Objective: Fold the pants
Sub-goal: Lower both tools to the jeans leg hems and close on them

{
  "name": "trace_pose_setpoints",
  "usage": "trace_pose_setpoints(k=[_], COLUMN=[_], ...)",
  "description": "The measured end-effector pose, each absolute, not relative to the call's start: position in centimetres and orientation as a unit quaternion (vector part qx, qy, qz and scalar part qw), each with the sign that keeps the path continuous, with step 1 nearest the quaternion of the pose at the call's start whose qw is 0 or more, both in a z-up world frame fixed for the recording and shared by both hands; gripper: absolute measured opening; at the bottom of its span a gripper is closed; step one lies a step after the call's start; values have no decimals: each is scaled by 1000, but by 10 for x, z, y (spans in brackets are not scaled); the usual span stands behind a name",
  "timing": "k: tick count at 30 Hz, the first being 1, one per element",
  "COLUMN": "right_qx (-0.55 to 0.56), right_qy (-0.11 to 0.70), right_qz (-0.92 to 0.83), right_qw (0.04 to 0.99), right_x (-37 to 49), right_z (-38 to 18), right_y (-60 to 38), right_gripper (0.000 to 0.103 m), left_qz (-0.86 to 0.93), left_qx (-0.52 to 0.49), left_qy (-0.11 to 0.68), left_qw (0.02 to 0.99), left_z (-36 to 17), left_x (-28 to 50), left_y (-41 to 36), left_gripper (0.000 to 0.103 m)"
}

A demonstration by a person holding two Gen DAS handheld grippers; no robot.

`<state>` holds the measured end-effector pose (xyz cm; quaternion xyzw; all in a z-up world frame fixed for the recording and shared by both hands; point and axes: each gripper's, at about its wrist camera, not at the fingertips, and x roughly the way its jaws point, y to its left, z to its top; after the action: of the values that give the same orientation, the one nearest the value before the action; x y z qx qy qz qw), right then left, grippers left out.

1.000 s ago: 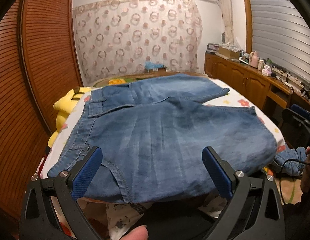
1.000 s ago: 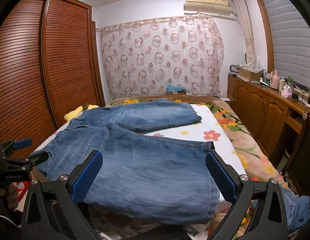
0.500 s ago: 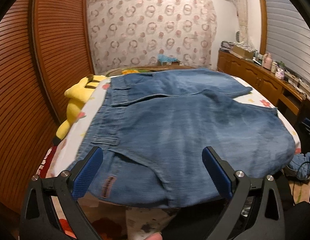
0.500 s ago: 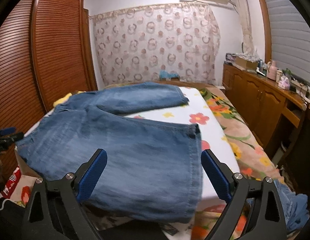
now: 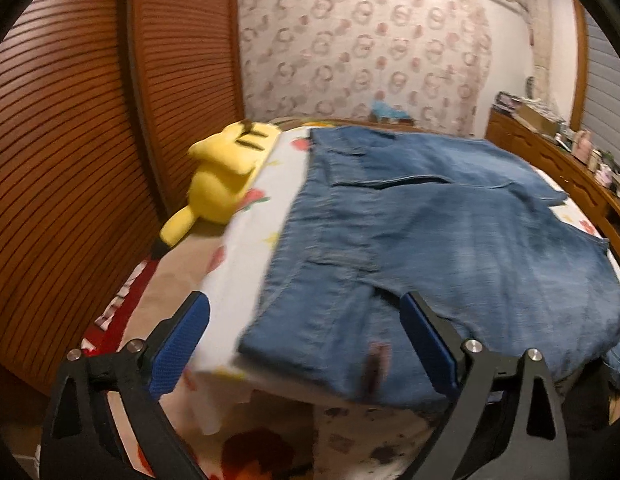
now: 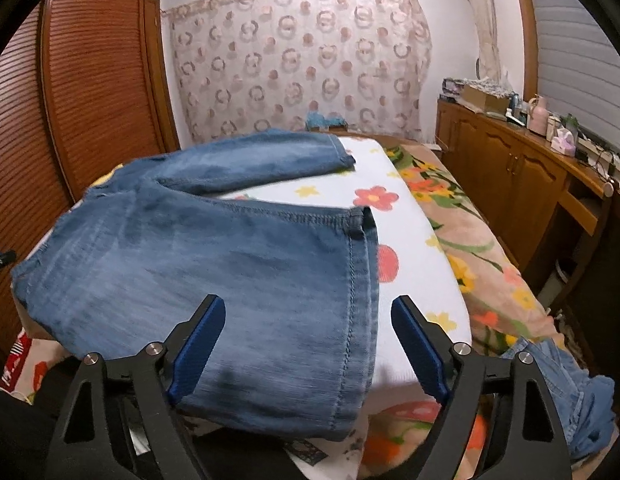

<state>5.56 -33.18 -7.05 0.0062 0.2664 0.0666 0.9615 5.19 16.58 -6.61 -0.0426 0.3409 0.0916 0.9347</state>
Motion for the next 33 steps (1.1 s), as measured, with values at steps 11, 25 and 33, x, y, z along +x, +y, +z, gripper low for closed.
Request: trace_pose_setpoints(k=[11,25,33], right_qx=[4,11,17], right_qy=[288,308,311], right_qz=[71,80,85], right_qw=[955,948,947], right_x=[69,61,68], right_z=[-64,-59,-56], right_y=[-331,-349,-350], right_gripper=[77,66,38], left_qz=[104,83,85], left_qx=[-73,-63,-49], left_qy=[374,379,381], left_qw=[919,919,919], left_z=[-98,-100,-98], left_x=[59,57,58], left_y=[201,191,188], left_gripper=[63,35,23])
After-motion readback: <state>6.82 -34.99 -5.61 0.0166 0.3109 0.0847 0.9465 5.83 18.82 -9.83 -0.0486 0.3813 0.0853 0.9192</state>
